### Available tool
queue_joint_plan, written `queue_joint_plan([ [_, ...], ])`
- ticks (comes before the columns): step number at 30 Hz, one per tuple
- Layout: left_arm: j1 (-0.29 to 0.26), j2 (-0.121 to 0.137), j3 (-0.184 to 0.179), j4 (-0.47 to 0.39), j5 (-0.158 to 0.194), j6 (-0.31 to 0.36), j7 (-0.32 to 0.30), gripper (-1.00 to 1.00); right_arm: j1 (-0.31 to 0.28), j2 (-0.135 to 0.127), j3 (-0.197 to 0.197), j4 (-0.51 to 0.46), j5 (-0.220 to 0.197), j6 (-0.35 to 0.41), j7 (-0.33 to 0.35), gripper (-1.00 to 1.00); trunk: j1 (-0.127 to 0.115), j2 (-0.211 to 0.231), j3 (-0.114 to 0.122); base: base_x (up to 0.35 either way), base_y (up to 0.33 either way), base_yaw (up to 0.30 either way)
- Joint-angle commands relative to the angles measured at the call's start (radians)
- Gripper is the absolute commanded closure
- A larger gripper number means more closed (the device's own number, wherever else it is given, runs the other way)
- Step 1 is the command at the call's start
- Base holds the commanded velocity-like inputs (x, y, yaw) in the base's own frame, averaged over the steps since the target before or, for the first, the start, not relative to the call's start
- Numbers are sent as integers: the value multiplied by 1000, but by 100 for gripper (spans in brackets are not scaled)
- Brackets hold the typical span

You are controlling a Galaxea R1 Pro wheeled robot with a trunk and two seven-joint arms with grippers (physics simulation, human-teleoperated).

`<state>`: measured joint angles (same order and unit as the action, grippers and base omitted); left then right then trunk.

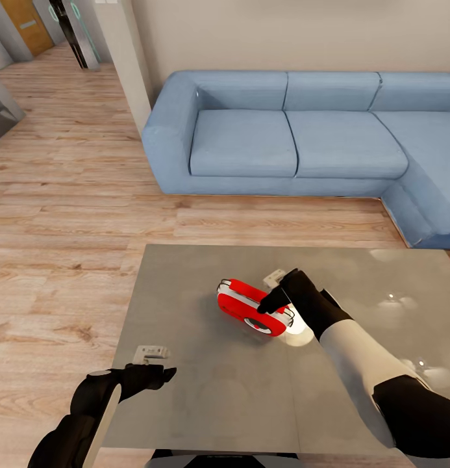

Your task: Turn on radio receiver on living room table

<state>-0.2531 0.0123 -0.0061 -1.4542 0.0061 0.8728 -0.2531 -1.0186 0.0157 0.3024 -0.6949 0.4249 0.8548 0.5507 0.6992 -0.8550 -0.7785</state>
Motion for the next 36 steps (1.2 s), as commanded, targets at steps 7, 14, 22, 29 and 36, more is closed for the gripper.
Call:
queue_joint_plan([
  [7,0,0,0,0,0,0,0,-100,0,0,0,0,-1,-10,-1,-100,0,0,0,0,0,0],
  [14,0,0,0,0,0,0,0,-100,-28,0,-2,62,-3,-18,-2,100,0,0,0,0,0,0],
  [22,0,0,0,0,0,0,0,-100,-65,1,-2,149,-4,-77,-2,100,0,0,0,0,0,0],
  [29,0,0,0,0,0,0,0,-100,-66,1,-2,150,-1,-79,-2,100,0,0,0,0,0,0],
  [36,0,0,0,0,0,0,0,-100,-66,-67,4,-250,33,67,153,100,0,0,0,0,0,0],
])
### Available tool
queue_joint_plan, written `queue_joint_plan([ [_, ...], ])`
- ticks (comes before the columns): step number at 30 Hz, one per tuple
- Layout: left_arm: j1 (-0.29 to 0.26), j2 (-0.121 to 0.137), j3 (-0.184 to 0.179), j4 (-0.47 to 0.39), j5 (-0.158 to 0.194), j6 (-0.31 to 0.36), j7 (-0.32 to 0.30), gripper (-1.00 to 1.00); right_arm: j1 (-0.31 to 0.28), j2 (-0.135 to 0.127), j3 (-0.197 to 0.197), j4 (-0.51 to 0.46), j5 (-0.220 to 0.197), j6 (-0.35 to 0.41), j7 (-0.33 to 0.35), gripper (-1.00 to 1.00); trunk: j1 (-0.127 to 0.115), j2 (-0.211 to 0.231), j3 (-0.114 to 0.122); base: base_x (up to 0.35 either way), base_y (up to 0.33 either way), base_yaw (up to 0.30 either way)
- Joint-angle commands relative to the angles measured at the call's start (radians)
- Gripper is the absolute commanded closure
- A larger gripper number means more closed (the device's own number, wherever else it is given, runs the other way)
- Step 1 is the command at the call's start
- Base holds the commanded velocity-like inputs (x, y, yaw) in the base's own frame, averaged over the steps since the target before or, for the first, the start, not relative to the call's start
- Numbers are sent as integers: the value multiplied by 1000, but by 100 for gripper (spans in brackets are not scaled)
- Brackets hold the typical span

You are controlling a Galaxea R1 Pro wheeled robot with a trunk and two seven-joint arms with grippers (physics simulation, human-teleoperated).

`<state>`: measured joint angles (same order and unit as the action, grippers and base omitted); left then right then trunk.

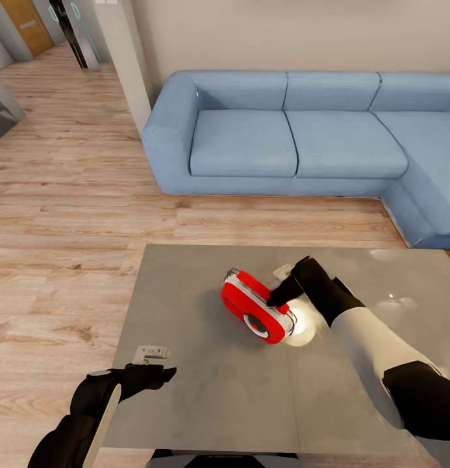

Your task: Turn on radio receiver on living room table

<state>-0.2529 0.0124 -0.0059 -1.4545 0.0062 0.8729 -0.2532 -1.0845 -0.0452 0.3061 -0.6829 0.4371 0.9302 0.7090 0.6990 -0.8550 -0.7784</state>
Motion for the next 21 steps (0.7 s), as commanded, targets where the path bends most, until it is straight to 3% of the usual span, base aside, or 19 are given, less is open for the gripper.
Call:
queue_joint_plan([
  [1,0,0,0,0,0,0,0,-100,0,-11,0,-282,21,2,2,100,0,0,0,0,0,0],
  [3,0,0,0,0,0,0,0,-100,0,-35,1,-376,21,63,27,100,0,0,0,0,0,0],
  [7,0,0,0,0,0,0,0,-100,0,-45,1,-445,22,113,46,100,0,0,0,0,0,0],
  [10,0,0,0,0,0,0,0,-100,0,-49,1,-481,22,117,61,100,0,0,0,0,0,0],
  [17,0,0,0,0,0,0,0,-100,0,-91,1,-534,20,117,113,100,0,0,0,0,0,0],
  [21,0,0,0,-1,0,0,-1,-100,1,-112,-2,-539,15,117,176,100,0,0,0,0,0,0],
])
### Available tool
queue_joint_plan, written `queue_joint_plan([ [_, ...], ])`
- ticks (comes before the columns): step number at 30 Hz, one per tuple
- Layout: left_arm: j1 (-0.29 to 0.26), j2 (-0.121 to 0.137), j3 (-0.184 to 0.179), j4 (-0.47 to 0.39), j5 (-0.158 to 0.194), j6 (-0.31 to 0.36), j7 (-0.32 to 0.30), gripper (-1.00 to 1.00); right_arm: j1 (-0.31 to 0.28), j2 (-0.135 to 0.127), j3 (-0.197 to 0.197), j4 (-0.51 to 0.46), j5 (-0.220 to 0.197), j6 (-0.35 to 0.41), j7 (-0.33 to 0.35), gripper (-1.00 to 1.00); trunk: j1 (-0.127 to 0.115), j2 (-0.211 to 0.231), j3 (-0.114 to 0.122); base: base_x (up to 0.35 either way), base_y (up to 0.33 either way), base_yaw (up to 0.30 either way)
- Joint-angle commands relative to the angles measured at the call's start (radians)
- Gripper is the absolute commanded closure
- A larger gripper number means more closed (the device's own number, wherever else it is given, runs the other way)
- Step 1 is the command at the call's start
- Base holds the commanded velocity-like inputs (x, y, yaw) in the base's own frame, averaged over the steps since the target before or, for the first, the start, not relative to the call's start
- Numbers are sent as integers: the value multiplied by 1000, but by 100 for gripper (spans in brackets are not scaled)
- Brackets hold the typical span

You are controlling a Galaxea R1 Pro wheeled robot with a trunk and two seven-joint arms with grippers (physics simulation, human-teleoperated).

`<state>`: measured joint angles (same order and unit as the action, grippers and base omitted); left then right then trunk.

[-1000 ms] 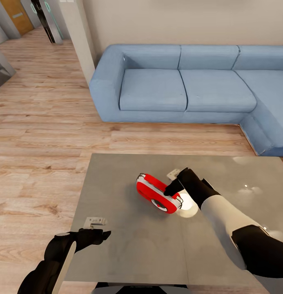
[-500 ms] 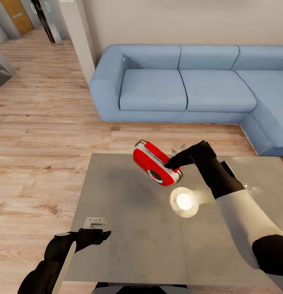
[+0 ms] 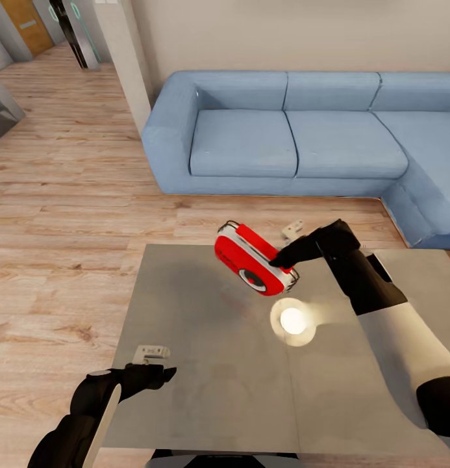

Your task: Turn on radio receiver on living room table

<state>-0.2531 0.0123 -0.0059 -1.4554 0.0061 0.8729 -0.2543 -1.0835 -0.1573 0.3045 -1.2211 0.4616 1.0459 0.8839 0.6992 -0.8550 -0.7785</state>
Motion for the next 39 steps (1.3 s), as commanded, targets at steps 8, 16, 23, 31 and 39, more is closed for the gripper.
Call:
queue_joint_plan([
  [8,0,0,1,-24,1,0,-63,-100,66,-76,-8,-30,-17,1,342,100,0,0,0,0,0,0],
  [16,0,-45,0,-38,2,1,-190,-100,165,-73,-13,-80,-14,1,365,100,0,0,0,0,0,0],
  [23,-23,-111,-3,-67,1,19,-197,-100,203,-65,-14,-72,-16,1,232,100,0,0,0,0,0,0],
  [31,-53,-165,-7,-70,2,72,-199,-100,251,-64,-15,-65,-16,1,138,100,0,0,0,0,0,0],
  [39,-61,-179,-8,-69,16,75,-216,-100,271,-64,-15,-66,-18,1,100,100,0,0,0,0,0,0],
])
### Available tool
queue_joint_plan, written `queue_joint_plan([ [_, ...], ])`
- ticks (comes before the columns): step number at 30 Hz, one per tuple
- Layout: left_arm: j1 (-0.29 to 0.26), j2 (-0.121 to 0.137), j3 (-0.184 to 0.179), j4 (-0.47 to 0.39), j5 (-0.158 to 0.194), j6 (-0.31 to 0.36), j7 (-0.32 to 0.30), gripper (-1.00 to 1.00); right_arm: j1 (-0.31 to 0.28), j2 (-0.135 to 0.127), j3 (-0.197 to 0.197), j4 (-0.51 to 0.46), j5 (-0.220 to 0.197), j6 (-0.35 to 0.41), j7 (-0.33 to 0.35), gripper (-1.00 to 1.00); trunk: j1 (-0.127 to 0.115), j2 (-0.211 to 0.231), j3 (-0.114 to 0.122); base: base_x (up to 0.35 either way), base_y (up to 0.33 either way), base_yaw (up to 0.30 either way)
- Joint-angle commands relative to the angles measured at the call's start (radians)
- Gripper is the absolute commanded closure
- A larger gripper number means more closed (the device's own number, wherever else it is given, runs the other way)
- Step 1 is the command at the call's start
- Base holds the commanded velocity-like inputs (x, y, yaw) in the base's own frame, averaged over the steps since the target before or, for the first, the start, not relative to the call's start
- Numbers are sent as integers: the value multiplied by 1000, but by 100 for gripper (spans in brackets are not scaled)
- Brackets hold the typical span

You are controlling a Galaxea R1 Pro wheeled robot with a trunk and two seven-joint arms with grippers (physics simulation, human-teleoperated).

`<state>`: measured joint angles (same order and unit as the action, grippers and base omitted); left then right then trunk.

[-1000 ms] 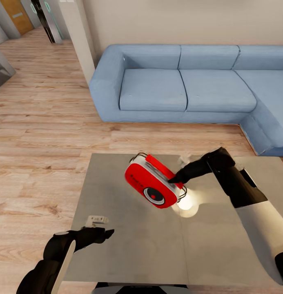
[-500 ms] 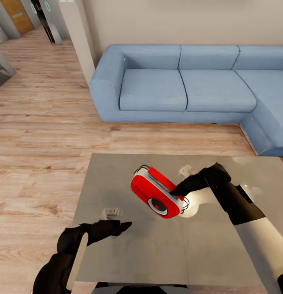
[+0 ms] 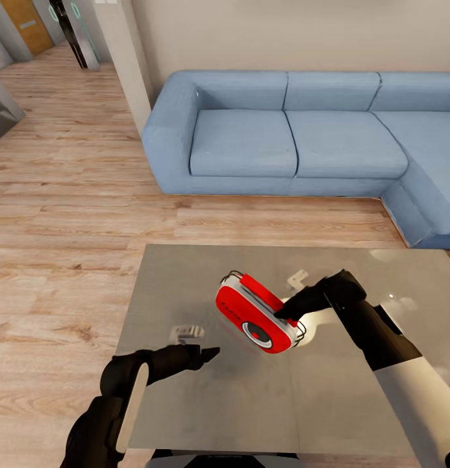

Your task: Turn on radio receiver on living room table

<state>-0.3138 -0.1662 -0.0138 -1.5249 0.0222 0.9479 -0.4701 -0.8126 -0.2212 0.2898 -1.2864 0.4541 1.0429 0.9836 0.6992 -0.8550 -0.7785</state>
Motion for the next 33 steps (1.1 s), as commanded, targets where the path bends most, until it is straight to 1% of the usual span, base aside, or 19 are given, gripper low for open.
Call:
queue_joint_plan([
  [1,0,0,0,0,3,0,-4,-100,0,0,0,0,-11,4,0,100,0,0,0,0,0,0],
  [5,-1,-1,0,0,10,0,-10,-100,1,-1,-1,-5,-12,4,2,100,0,0,0,0,0,0],
  [25,-2,-3,0,0,13,0,-12,-100,1,-1,0,-27,-10,4,0,100,0,0,0,0,0,0],
  [30,-5,-7,0,0,14,0,-12,-100,1,-1,0,-27,-10,4,-2,100,0,0,0,0,0,0],
  [31,-6,-7,0,0,17,0,-12,-100,1,-1,0,-27,-11,4,-1,100,0,0,0,0,0,0],
  [33,-12,-8,0,1,36,0,-12,-100,1,-1,-1,-27,-11,4,-1,100,0,0,0,0,0,0],
])
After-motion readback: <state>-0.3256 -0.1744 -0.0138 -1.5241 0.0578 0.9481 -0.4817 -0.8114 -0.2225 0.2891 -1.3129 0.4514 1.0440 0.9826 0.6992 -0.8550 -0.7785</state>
